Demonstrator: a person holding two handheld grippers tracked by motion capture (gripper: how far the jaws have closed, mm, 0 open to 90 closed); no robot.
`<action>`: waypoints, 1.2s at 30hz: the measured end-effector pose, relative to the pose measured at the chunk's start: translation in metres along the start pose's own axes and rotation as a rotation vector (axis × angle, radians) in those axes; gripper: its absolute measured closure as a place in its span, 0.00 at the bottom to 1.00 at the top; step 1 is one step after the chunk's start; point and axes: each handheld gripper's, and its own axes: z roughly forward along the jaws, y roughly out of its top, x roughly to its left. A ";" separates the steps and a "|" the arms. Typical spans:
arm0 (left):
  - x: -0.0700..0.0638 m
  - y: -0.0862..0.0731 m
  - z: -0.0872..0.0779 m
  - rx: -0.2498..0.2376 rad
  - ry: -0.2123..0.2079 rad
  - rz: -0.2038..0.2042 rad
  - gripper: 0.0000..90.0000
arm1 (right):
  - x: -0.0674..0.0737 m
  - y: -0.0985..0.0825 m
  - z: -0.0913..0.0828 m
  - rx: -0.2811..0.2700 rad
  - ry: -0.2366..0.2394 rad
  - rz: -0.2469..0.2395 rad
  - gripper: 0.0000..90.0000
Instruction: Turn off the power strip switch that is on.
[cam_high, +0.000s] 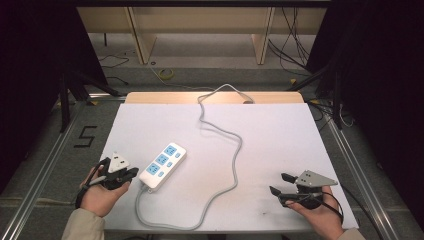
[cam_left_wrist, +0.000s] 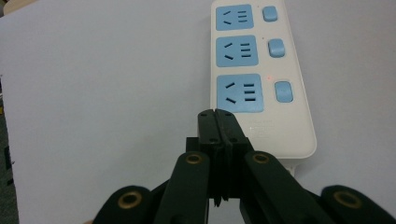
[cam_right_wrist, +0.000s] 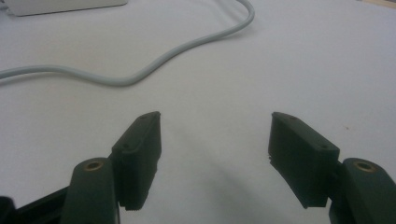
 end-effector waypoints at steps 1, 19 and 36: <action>0.000 0.001 0.000 0.005 -0.001 0.001 0.99 | 0.000 0.000 0.000 0.000 0.000 0.000 0.39; -0.002 0.016 0.006 0.014 -0.002 0.002 0.99 | 0.000 0.000 0.001 0.008 0.002 0.000 0.39; -0.010 0.026 0.015 0.038 -0.021 0.025 0.99 | -0.002 -0.001 0.002 0.007 -0.007 0.002 0.39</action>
